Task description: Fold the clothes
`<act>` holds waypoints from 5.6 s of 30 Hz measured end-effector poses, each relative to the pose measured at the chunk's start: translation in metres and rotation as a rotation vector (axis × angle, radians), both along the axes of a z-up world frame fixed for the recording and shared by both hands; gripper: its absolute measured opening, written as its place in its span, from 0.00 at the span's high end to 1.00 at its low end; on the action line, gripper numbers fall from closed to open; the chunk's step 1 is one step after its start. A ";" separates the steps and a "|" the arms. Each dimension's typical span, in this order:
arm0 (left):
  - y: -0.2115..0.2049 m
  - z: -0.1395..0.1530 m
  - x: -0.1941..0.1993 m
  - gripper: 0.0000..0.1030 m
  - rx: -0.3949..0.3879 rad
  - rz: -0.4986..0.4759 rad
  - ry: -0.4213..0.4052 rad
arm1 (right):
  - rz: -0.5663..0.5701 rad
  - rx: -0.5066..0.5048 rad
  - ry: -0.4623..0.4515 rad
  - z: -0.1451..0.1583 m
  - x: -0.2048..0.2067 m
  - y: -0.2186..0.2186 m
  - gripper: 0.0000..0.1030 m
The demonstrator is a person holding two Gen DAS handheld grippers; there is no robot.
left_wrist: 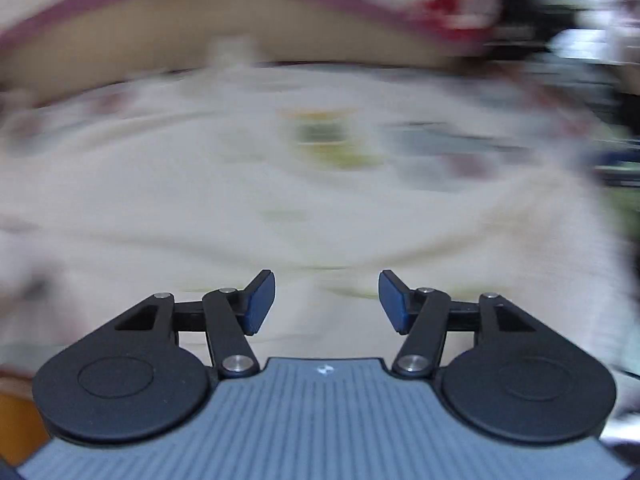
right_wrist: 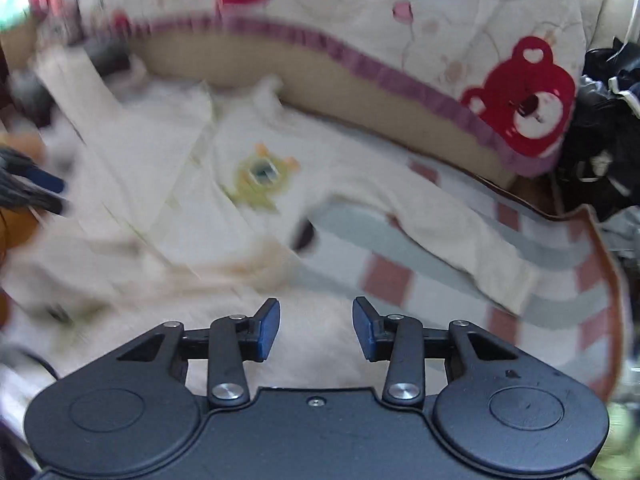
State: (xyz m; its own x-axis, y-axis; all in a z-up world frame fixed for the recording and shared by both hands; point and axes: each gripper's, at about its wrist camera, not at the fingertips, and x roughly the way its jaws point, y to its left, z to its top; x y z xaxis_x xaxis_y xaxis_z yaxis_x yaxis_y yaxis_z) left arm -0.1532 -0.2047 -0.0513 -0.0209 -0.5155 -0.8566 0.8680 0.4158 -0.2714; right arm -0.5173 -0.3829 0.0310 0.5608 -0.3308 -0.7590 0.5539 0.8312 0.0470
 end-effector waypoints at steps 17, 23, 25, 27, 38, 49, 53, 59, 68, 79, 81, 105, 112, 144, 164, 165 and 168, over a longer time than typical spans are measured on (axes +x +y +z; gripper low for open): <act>-0.010 -0.098 0.043 0.99 0.126 0.147 0.106 | 0.449 0.368 0.351 -0.124 0.199 0.010 0.45; 0.013 -0.050 0.028 0.98 -0.053 0.081 0.301 | 0.476 0.468 0.325 -0.130 0.181 0.017 0.89; 0.017 -0.028 0.014 0.98 -0.111 0.024 0.319 | 0.453 0.545 0.251 -0.126 0.176 0.011 0.90; 0.016 -0.015 0.001 0.98 -0.150 -0.032 0.355 | 0.459 0.624 0.181 -0.119 0.172 0.013 0.90; -0.004 -0.042 -0.063 0.76 0.085 -0.174 0.473 | 0.498 0.561 0.144 -0.115 0.160 0.059 0.56; -0.033 0.115 -0.033 0.43 0.261 -0.260 0.159 | 0.546 0.368 -0.268 0.022 0.146 0.005 0.43; -0.065 0.171 -0.003 0.33 0.298 -0.273 -0.165 | 0.385 0.277 -0.327 0.034 0.172 -0.027 0.34; -0.111 0.156 0.063 0.34 0.098 -0.207 -0.397 | 0.223 0.146 -0.260 0.013 0.233 -0.079 0.34; -0.183 -0.008 0.223 0.43 -0.016 0.157 -0.256 | 0.083 0.074 -0.232 -0.065 0.327 -0.165 0.34; -0.203 -0.097 0.331 0.41 -0.180 0.258 0.033 | -0.017 0.165 -0.175 -0.145 0.427 -0.268 0.33; -0.211 -0.109 0.341 0.40 -0.179 0.280 0.083 | -0.063 0.251 -0.210 -0.157 0.429 -0.282 0.33; -0.258 -0.091 0.246 0.91 -0.413 0.302 -0.626 | 0.054 -0.198 -0.455 -0.153 0.400 -0.240 0.92; -0.253 -0.112 0.267 0.47 -0.248 0.368 -0.333 | -0.014 0.070 -0.378 -0.152 0.381 -0.255 0.42; -0.344 -0.120 0.142 0.86 -0.338 0.200 -0.465 | -0.688 0.457 -0.116 -0.176 0.170 -0.260 0.32; -0.122 -0.076 0.051 0.47 -0.271 0.217 -0.201 | -0.518 -0.022 -0.268 -0.157 0.195 -0.237 0.96; -0.112 -0.078 0.042 0.47 -0.274 0.190 -0.167 | -0.517 -0.084 -0.260 -0.150 0.194 -0.238 0.96; -0.099 -0.090 0.012 0.46 -0.243 0.011 -0.107 | -0.530 0.004 -0.315 -0.155 0.186 -0.252 0.96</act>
State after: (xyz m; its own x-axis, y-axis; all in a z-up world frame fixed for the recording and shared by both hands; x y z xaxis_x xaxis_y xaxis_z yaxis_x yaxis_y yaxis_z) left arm -0.1408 -0.3041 -0.1411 0.0697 -0.7058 -0.7049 0.8931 0.3590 -0.2710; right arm -0.3312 -0.6349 -0.1237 0.5178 -0.6235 -0.5857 0.8510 0.4456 0.2780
